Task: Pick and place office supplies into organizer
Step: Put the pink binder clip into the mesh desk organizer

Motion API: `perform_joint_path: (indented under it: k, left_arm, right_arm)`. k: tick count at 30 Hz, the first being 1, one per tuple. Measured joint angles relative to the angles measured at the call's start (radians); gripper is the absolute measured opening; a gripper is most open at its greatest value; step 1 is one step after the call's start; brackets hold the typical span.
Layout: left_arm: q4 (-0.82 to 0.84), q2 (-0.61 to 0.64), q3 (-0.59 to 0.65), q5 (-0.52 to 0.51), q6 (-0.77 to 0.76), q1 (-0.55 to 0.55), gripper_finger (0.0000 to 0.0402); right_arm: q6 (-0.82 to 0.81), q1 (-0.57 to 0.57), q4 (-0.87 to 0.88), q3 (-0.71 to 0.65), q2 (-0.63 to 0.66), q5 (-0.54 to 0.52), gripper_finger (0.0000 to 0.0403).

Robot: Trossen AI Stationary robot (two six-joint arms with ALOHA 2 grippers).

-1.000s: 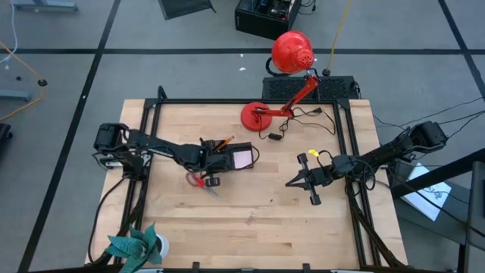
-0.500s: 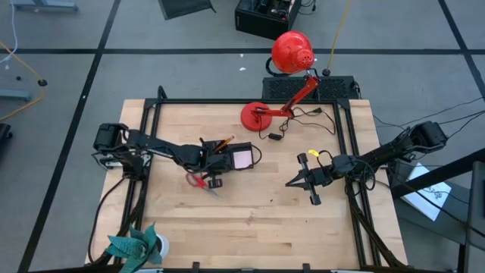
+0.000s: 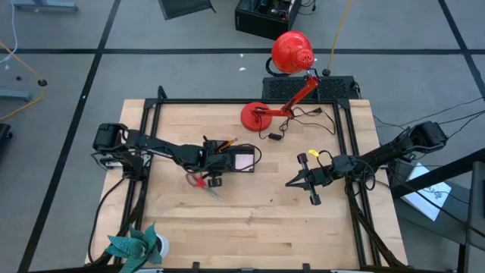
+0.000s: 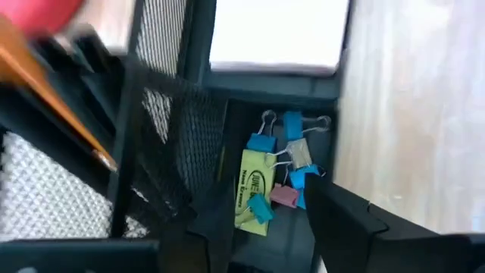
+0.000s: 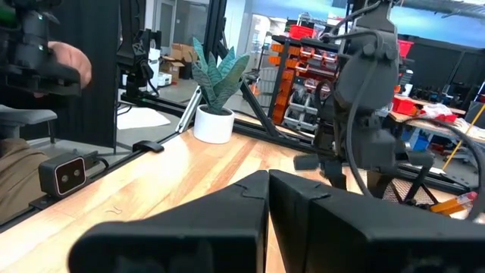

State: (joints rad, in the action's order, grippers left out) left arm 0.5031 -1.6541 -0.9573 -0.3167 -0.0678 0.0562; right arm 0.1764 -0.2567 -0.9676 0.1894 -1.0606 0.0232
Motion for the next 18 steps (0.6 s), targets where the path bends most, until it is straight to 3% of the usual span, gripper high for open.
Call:
perform_joint_path:
  k: [4,10,14,18]
  left_arm:
    - [0.024,0.038,-0.029,-0.018,0.021,0.028,0.0154]
    - [0.026,0.122,-0.074,-0.141,0.089,0.108,0.0133]
    - [-0.091,0.181,-0.066,-0.113,0.145,0.218,0.0087]
    - [-0.32,0.202,-0.026,-0.009,0.201,0.351,0.0019]
  right_arm:
    - [0.0,0.0,0.0,0.0,0.0,0.0,0.0004]
    - [0.0,0.0,-0.009,0.0,0.0,0.0,0.0004]
    - [-0.002,0.0,-0.016,0.0,0.0,0.001,0.0004]
    - [-0.011,0.0,-0.013,0.0,0.0,0.003,0.0004]
